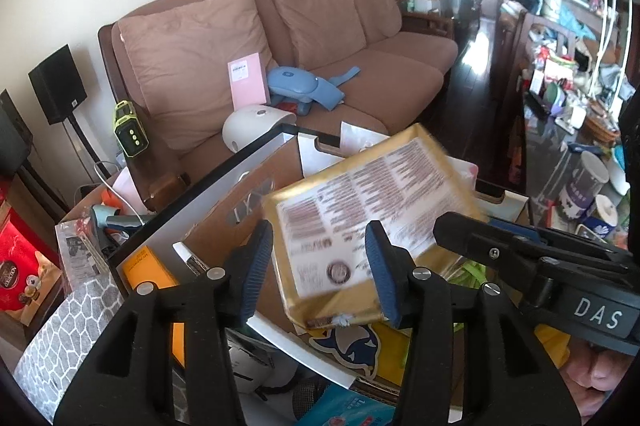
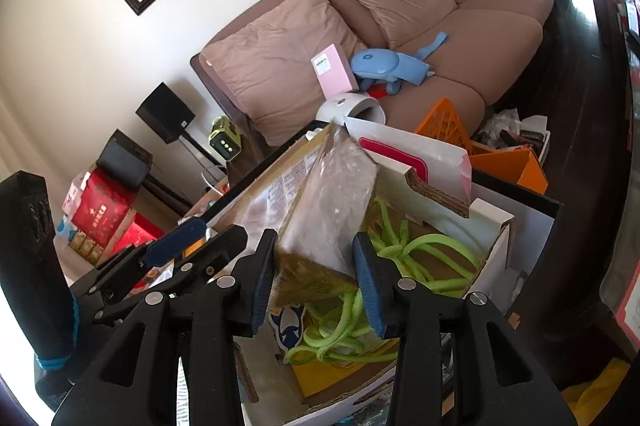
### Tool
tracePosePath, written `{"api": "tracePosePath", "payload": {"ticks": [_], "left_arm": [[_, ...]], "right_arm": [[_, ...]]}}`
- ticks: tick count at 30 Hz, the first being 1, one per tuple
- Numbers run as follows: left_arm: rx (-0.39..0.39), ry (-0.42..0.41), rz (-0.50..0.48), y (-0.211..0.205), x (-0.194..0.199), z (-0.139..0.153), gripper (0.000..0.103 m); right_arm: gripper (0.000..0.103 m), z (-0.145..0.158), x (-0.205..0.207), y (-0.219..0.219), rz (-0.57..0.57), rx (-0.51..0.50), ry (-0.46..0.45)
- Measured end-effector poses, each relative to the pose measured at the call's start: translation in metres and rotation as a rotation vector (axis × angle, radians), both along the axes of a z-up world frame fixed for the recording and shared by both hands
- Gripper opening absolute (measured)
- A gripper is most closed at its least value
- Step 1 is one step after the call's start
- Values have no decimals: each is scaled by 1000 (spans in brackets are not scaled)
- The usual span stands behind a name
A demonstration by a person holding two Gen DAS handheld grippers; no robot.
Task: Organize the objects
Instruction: 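Open both tools and release the gold package into the box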
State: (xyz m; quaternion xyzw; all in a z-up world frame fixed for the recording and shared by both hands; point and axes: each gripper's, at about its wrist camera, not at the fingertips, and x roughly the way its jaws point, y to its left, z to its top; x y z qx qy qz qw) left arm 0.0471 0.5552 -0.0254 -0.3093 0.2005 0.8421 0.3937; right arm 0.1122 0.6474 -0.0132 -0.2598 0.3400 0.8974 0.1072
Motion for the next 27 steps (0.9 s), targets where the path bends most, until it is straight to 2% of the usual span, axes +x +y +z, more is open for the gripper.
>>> {"api": "tracePosePath", "payload": {"ticks": [12, 22, 27], "left_arm": [[-5, -24, 14, -7, -3, -8, 54], [-66, 0, -10, 0, 7, -21, 54], [-99, 16, 45, 4, 2, -26, 54]], "right_arm": [[40, 4, 3, 4, -28, -15, 12], [43, 2, 3, 8, -29, -41, 21], [44, 0, 2, 7, -27, -41, 12]]}}
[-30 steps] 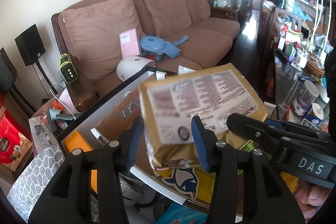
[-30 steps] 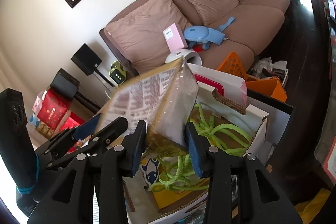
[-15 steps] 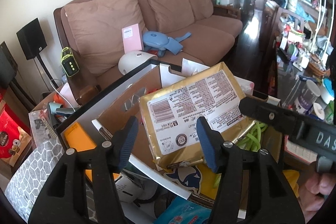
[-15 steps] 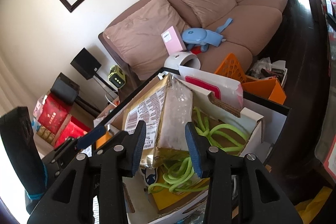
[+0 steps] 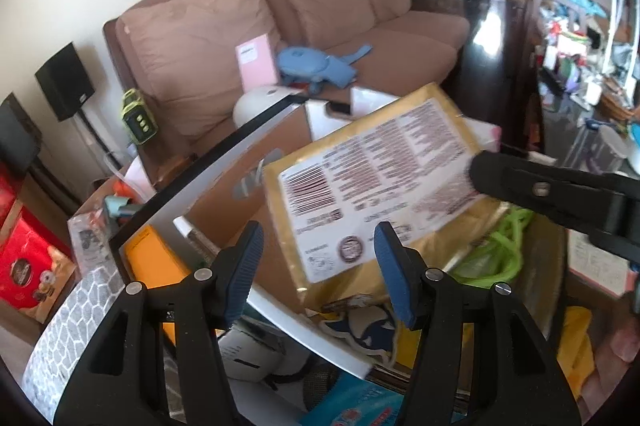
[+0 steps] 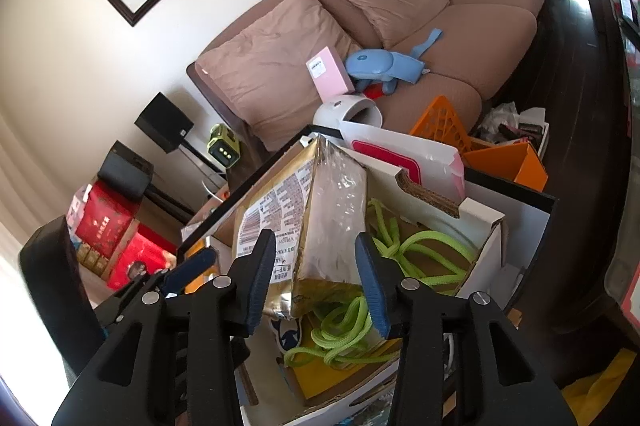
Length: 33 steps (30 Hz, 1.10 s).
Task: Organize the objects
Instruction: 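Open both tools and release the gold package into the box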
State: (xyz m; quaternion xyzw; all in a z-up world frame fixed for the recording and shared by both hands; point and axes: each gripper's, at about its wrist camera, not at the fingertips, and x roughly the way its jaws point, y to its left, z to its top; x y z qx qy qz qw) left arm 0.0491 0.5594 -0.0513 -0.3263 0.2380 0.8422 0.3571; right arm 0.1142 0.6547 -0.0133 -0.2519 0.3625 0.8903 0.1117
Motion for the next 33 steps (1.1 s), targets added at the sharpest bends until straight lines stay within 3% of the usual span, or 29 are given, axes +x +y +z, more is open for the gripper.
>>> {"api": "tracePosePath", "payload": {"ticks": [6, 10, 15, 21, 24, 28, 33], "left_arm": [[-8, -55, 111, -7, -23, -3, 54], [24, -90, 126, -15, -29, 1, 54], [51, -97, 97, -15, -22, 12, 54], [108, -133, 9, -6, -5, 30, 54], [87, -197, -67, 5, 9, 25, 54], [35, -152, -90, 16, 26, 18, 54], [38, -187, -108, 24, 31, 15, 54]], "right_arm": [[46, -1, 2, 2, -13, 5, 1], [49, -2, 3, 4, -25, 4, -3], [63, 2, 6, 4, -63, 44, -19], [69, 0, 6, 7, -120, 94, -88], [76, 2, 8, 7, -152, 125, -97], [78, 5, 16, 11, -192, 124, -65], [79, 9, 33, 23, -268, 98, -22]]}}
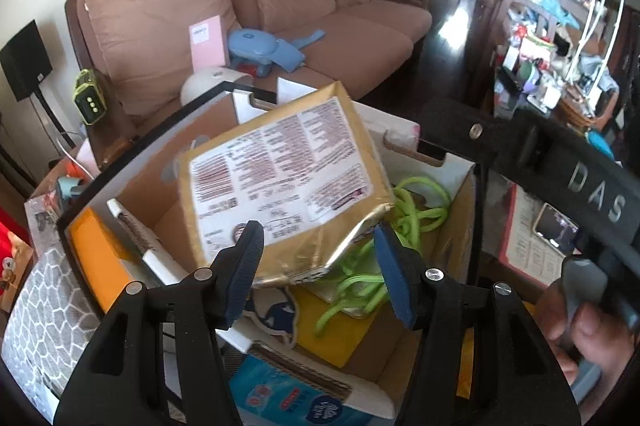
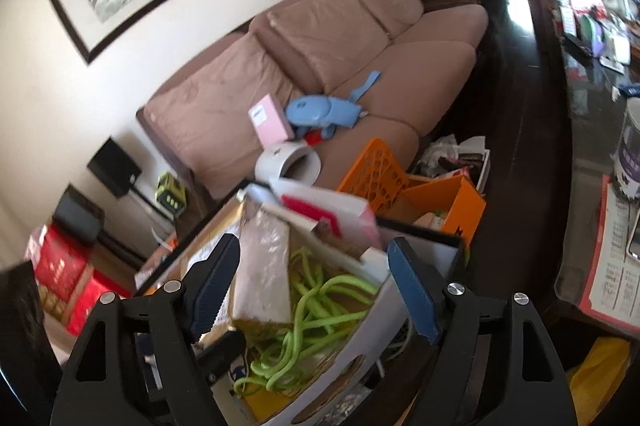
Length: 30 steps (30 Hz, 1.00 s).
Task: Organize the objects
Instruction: 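Open both tools and release the gold package into the box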
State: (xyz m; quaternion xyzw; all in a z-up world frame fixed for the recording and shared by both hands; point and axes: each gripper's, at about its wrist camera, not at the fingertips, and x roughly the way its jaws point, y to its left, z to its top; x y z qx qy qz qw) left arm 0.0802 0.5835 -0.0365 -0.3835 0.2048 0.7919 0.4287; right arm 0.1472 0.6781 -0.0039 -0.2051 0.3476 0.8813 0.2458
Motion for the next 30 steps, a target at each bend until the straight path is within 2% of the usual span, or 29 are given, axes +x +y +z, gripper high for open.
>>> {"api": "tracePosePath", "payload": {"ticks": [7, 14, 19, 27, 30], "left_arm": [[25, -50, 2, 10, -3, -2, 54], [29, -96, 39, 18, -15, -12, 56], [1, -91, 104, 16, -26, -19, 56], [32, -110, 181, 5, -39, -15, 56], [41, -57, 189, 4, -37, -7, 56]], "right_arm": [[81, 2, -2, 3, -40, 37, -60], [81, 2, -4, -1, -37, 52, -60], [81, 2, -3, 1, -36, 39, -52], [81, 2, -3, 2, -29, 31, -40], [81, 2, -2, 2, -31, 29, -37]]}}
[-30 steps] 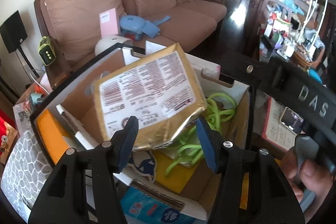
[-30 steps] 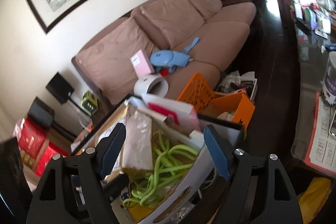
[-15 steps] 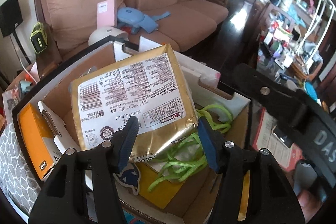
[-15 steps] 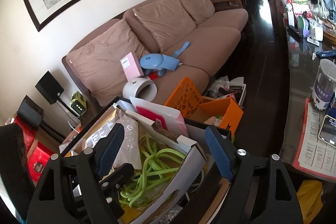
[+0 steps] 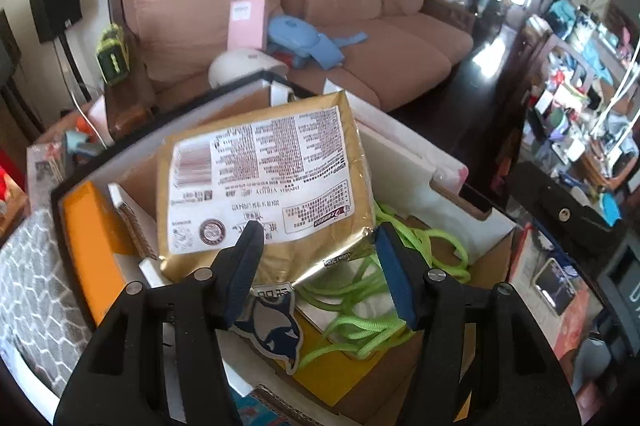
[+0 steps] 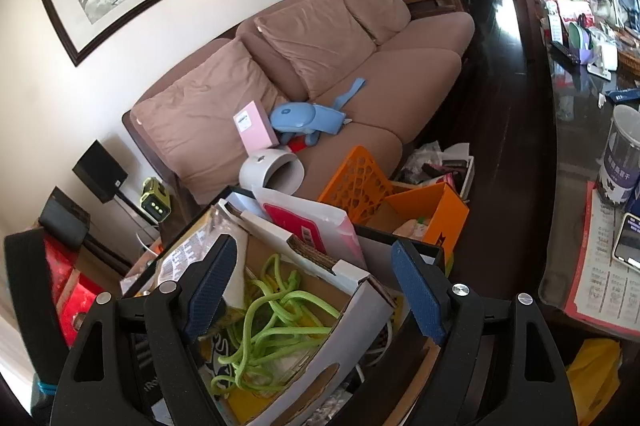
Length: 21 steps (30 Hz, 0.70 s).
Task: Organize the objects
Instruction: 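Open both tools and release the gold package into the box, then withdraw both open tools up from the box toward the table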
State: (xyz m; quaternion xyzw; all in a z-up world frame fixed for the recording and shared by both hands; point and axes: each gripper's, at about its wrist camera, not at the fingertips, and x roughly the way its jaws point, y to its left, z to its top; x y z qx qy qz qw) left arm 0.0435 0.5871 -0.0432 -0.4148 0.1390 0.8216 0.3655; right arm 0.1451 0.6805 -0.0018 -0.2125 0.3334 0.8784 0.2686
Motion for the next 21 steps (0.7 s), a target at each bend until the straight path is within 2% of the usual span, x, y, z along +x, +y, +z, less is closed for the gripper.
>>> {"api": "tracePosePath", "payload": {"ticks": [4, 11, 17, 21], "left_arm": [[-24, 55, 4, 1, 1, 5, 56], [-14, 27, 78, -8, -10, 7, 60], [107, 31, 73, -22, -13, 28, 59], [188, 62, 80, -36, -13, 49, 65]], "right_arm": [[82, 0, -1, 1, 4, -4, 3], [82, 1, -1, 0, 6, -7, 6], [82, 2, 0, 0, 4, -10, 16], [82, 3, 2, 0, 1, -10, 25]]}}
